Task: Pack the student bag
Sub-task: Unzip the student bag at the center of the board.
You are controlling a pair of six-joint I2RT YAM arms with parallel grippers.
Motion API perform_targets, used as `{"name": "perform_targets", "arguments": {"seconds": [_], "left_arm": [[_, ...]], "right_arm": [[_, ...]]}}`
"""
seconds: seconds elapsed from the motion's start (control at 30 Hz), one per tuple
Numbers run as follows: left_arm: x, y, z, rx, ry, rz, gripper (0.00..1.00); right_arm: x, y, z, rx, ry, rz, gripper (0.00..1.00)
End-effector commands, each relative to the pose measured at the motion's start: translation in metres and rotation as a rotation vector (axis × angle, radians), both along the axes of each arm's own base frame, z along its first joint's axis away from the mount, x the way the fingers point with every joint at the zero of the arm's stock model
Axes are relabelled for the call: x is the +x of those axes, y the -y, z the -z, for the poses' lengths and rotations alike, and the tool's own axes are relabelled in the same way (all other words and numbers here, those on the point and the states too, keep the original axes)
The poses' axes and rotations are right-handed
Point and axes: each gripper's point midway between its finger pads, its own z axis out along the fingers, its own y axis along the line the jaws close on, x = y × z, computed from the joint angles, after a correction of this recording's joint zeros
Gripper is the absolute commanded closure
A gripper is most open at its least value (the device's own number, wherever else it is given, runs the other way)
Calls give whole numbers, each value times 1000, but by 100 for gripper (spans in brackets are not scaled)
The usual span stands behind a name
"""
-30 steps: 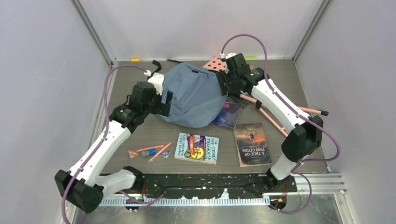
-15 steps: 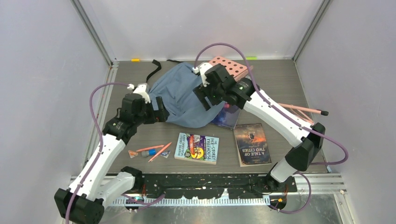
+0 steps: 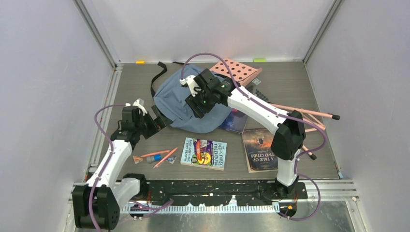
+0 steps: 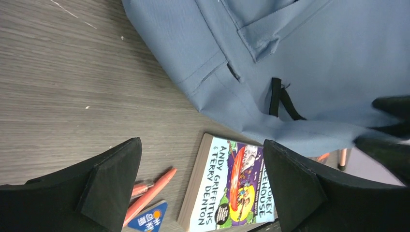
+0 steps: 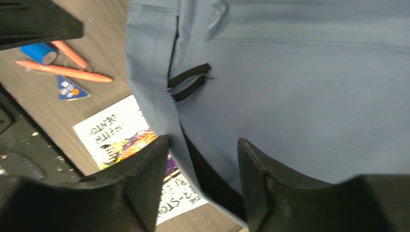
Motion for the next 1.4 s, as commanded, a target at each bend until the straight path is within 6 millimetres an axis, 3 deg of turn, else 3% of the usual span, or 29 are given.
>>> {"name": "perform_targets", "arguments": {"seconds": [0.0, 0.03, 0.07, 0.1, 0.17, 0.53, 0.83, 0.93, 1.1, 1.27, 1.37], "left_arm": [[22, 7, -10, -98, 82, -22, 0], [24, 7, -6, -107, 76, -33, 0], [26, 6, -2, -111, 70, -45, 0], [27, 5, 3, -116, 59, -55, 0], [31, 5, 10, -119, 44, -65, 0], [52, 2, 50, -86, -31, -64, 1], [63, 1, 71, -75, -54, -67, 2], [66, 0, 75, -70, -57, -67, 3], [69, -1, 87, -49, -83, -58, 23], [69, -2, 99, -34, -102, -43, 48], [68, 0, 103, -37, -103, -32, 68]], "right_arm": [[-23, -15, -19, 97, -8, -61, 55], [-31, -13, -9, 82, -24, -65, 61], [-34, -16, -16, 112, 4, -68, 74], [-39, -18, -5, 109, 12, -71, 87], [-46, -15, 6, 105, 45, -64, 97], [-70, 0, 51, 73, 58, -33, 99], [-87, -4, 72, 51, 40, -38, 100], [-85, -2, 76, 46, 49, 2, 100], [-87, -3, 73, 80, 45, 48, 96], [-83, -2, 63, 108, 60, 111, 91], [-76, 1, 53, 107, 69, 190, 86]]}}
